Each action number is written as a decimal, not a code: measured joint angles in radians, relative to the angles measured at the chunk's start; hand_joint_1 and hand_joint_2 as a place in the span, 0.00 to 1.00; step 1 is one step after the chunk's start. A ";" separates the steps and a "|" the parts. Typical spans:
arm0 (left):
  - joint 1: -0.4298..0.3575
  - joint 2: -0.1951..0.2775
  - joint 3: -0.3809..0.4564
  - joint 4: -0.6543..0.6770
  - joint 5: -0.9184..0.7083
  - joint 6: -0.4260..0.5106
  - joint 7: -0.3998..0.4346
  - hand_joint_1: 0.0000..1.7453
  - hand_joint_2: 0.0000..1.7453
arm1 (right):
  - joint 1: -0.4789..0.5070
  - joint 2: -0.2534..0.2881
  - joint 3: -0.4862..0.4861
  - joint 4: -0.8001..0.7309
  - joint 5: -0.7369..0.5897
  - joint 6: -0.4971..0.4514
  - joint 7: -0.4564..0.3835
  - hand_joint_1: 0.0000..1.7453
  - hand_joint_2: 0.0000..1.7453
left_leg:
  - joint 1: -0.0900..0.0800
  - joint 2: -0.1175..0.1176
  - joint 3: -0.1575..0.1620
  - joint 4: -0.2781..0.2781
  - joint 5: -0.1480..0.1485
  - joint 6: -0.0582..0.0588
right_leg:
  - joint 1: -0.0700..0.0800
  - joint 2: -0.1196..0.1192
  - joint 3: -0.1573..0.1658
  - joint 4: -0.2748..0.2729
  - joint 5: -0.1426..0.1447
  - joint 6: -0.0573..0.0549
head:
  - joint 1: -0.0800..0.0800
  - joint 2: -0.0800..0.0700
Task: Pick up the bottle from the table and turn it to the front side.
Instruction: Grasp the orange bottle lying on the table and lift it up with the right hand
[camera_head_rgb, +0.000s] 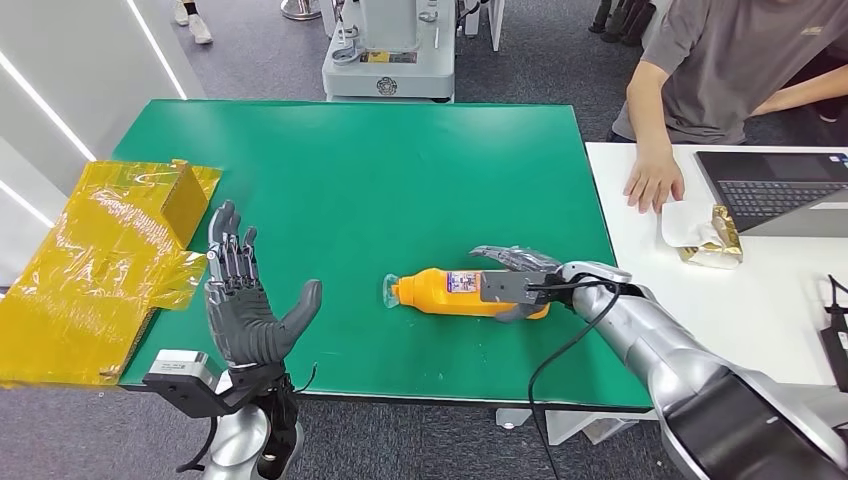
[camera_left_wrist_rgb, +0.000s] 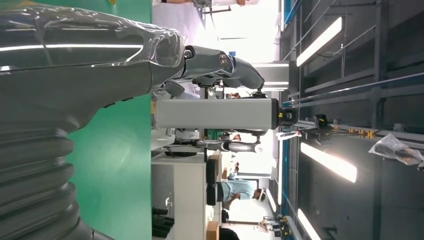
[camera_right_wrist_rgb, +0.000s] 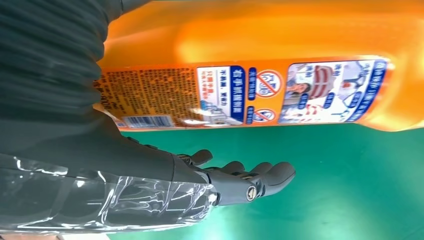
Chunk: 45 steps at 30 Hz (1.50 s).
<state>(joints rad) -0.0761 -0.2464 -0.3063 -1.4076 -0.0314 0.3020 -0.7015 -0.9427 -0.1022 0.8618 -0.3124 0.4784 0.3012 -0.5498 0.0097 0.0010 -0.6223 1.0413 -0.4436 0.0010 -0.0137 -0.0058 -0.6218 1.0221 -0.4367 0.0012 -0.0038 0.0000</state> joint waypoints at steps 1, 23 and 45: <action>0.000 0.000 0.000 0.000 0.000 0.000 0.000 0.00 1.00 | 0.000 0.000 0.000 0.001 0.000 0.000 -0.001 0.00 1.00 | 0.000 0.000 0.000 0.000 0.000 0.000 | 0.000 0.000 0.000 0.000 0.000 0.000 | 0.000 0.000; 0.001 0.000 0.010 -0.003 -0.004 -0.009 0.000 0.00 1.00 | 0.005 0.000 0.000 0.013 0.003 0.000 0.002 0.01 1.00 | 0.000 0.000 0.000 0.000 0.000 0.000 | 0.000 0.000 0.000 0.000 0.000 0.000 | 0.000 0.000; 0.021 -0.001 0.028 -0.037 -0.006 0.006 0.000 0.00 1.00 | 0.010 0.002 0.000 0.014 0.018 0.008 -0.021 1.00 1.00 | 0.000 0.000 0.000 0.000 0.000 0.000 | 0.000 0.000 0.000 0.000 0.000 0.000 | 0.000 0.000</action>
<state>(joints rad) -0.0550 -0.2476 -0.2785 -1.4450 -0.0370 0.3077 -0.7015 -0.9328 -0.1007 0.8614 -0.2987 0.4967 0.3087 -0.5708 0.0098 0.0010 -0.6221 1.0411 -0.4436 0.0010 -0.0136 -0.0057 -0.6217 1.0222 -0.4367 0.0012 -0.0038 0.0000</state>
